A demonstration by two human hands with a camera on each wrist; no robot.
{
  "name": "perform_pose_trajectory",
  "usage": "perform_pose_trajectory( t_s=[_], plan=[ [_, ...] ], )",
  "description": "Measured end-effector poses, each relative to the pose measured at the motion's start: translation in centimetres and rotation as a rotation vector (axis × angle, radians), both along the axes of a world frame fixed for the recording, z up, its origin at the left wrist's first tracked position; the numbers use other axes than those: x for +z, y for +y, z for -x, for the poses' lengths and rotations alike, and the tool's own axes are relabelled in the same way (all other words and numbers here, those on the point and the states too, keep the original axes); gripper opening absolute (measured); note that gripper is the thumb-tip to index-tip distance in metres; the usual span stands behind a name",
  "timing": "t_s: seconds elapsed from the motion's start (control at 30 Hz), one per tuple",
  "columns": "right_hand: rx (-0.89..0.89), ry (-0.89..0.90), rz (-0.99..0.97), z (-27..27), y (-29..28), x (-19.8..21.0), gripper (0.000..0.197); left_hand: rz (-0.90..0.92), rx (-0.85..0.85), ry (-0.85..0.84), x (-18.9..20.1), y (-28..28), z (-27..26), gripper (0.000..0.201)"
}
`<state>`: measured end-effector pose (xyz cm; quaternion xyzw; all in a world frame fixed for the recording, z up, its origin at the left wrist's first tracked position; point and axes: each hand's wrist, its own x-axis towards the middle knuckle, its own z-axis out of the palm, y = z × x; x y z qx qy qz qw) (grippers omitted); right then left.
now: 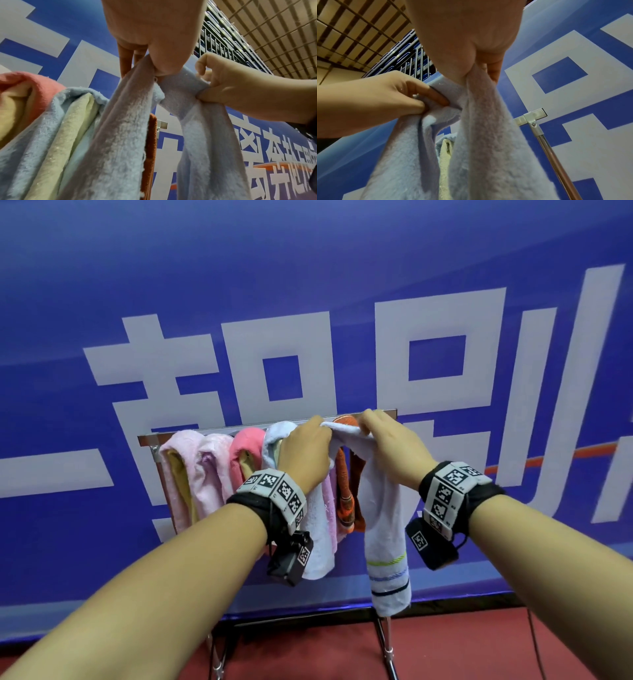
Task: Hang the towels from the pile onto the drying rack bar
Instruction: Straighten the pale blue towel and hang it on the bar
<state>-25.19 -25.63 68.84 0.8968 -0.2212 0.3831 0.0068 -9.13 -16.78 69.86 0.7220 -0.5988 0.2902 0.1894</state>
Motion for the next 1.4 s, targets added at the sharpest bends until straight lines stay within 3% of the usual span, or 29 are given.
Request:
perform_pose_trajectory(
  t_s=[0.13, 0.27, 0.43, 0.53, 0.67, 1.1, 1.4],
  plan=[
    [-0.096, 0.165, 0.208, -0.4, -1.9, -0.2, 0.034, -0.047, 0.061, -0.084, -0.6, -1.7, -0.9, 0.018],
    [-0.274, 0.314, 0.292, -0.8, -3.4, -0.1, 0.022, -0.105, 0.097, -0.226, -0.9, -3.1, -0.4, 0.021],
    [-0.361, 0.207, 0.26, -1.7, -4.6, 0.6, 0.021, -0.099, 0.148, -0.233, -0.3, -4.3, 0.8, 0.028],
    [-0.361, 0.109, 0.239, -2.4, -5.7, 0.8, 0.01, -0.071, 0.131, -0.201, 0.0, -5.2, 1.0, 0.019],
    [-0.35, 0.065, 0.249, -3.1, -8.0, 0.7, 0.016, -0.052, 0.103, -0.162, -0.2, -7.2, 0.0, 0.014],
    [-0.376, 0.19, 0.237, -5.2, -13.1, 1.1, 0.016, -0.091, 0.169, -0.213, 0.8, -12.2, -4.0, 0.007],
    [-0.301, 0.135, 0.16, -7.5, -15.2, -1.2, 0.015, -0.074, 0.177, -0.145, -0.8, -13.2, -5.0, 0.017]
  ],
)
